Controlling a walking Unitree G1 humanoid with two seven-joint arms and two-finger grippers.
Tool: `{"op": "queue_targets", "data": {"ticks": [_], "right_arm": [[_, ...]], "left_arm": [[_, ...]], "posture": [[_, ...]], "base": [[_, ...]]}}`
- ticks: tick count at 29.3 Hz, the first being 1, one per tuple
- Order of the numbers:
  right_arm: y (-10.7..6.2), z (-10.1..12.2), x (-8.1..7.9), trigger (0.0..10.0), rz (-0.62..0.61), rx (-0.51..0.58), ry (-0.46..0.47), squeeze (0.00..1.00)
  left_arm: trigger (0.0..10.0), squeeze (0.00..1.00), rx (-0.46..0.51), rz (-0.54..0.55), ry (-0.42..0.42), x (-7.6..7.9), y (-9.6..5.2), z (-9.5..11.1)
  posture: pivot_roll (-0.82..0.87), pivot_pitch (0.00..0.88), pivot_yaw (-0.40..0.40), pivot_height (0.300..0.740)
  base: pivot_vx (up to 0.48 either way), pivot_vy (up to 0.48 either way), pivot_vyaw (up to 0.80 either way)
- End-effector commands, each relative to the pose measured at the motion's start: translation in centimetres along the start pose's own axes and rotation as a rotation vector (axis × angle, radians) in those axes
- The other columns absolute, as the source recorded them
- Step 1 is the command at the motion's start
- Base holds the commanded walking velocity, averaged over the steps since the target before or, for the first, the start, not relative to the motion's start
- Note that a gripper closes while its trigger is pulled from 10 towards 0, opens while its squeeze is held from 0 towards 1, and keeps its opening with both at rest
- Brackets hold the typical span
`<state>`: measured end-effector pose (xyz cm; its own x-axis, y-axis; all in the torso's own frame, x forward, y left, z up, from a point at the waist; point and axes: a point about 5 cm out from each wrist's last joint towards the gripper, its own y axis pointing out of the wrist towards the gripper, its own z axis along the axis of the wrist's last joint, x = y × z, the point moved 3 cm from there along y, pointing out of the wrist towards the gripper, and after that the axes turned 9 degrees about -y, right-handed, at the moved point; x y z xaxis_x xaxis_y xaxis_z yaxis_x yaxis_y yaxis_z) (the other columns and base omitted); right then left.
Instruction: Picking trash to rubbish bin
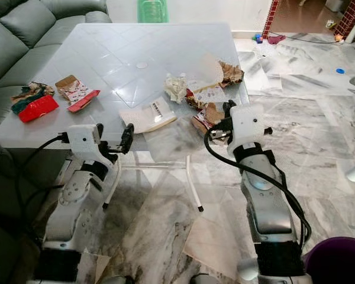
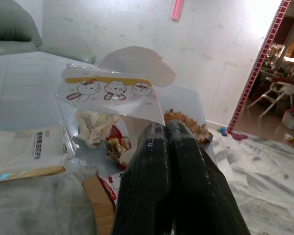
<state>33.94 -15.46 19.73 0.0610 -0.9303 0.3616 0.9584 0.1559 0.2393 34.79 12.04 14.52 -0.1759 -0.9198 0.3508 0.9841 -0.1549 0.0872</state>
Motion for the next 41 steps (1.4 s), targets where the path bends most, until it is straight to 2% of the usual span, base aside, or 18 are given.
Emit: {"op": "queue_targets", "data": {"ticks": [1,5,10,18,22,29,38,39,41], "right_arm": [[-0.4,0.6,0.5,10.0,-0.002,0.013,-0.005,0.0],[-1.0,0.5,0.8,10.0,0.0,0.003,-0.016,0.0],[-1.7,0.8,1.6,10.0,-0.003,-0.01,-0.041,0.0],[-2.3,1.0,2.1,10.0,-0.007,-0.022,-0.054,0.0],[-2.5,1.2,2.2,10.0,-0.005,-0.027,-0.054,0.0],[-3.2,1.8,1.5,10.0,0.064,-0.024,-0.018,0.0],[-4.4,1.8,0.8,10.0,0.099,-0.049,-0.007,0.0],[-4.6,1.9,0.6,10.0,0.106,-0.053,0.002,0.0],[-4.7,2.0,0.3,10.0,0.127,-0.055,0.013,0.0]], "left_arm": [[10.0,0.0,-0.012,0.015,-0.037,-0.4,0.3,-0.4],[10.0,0.0,-0.041,0.025,-0.142,-0.7,1.0,-1.3],[10.0,0.0,-0.086,0.015,-0.286,-0.2,2.4,-2.9],[10.0,0.0,-0.1,0.05,-0.33,-0.4,3.3,-3.7],[10.0,0.0,-0.1,0.081,-0.369,-1.1,3.7,-3.9],[10.0,0.0,-0.099,0.115,-0.44,-2.0,4.1,-4.1],[10.0,0.0,-0.109,0.075,-0.548,-1.2,5.1,-4.0],[0.0,0.0,-0.11,0.062,-0.572,-0.8,5.4,-3.9],[0.0,0.0,-0.105,0.053,-0.584,-0.6,5.5,-3.8]], "posture": [[-0.14,0.157,0.02,0.74],[-0.17,0.174,0.021,0.74],[-0.23,0.199,0.019,0.74],[-0.26,0.211,0.018,0.74],[-0.28,0.218,0.015,0.74],[-0.31,0.23,0.008,0.74],[-0.33,0.238,0.013,0.74],[-0.33,0.238,0.014,0.74],[-0.33,0.239,0.015,0.74]], "base": [[0.0,0.0,0.0],[0.0,0.0,0.0],[0.0,0.0,0.0],[0.0,0.0,0.0],[0.0,0.0,0.0],[0.0,0.0,0.0],[0.0,0.0,0.0],[0.0,0.0,0.0],[0.0,0.0,0.0]]}}
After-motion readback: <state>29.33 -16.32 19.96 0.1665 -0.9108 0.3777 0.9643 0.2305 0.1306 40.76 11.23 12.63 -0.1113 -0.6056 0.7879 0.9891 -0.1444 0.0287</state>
